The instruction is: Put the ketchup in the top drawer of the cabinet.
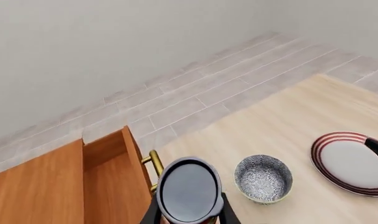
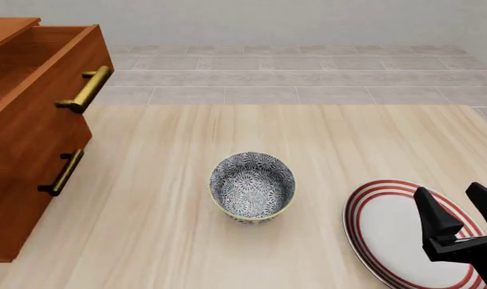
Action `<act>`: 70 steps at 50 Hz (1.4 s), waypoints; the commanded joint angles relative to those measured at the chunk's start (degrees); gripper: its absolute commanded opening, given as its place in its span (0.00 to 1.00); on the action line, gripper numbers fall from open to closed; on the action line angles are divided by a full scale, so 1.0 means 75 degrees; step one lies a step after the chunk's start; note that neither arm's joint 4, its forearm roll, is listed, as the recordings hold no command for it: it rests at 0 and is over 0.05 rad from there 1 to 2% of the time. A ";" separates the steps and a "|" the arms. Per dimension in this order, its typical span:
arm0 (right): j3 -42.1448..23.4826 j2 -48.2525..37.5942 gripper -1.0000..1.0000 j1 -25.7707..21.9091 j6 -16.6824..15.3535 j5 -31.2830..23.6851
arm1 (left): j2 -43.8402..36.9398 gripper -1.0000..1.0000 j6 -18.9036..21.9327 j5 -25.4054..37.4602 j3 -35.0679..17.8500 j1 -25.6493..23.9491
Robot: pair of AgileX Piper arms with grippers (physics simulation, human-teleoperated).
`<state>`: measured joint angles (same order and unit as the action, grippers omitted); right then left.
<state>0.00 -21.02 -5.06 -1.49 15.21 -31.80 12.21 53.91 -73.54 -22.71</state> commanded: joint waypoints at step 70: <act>0.0000 -0.0203 1.00 0.0011 -0.0017 0.0094 | -0.1808 0.00 0.0310 -0.1660 0.0541 0.3561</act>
<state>0.00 -21.58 -5.01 -1.56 15.10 -44.62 13.21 43.67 -71.47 2.02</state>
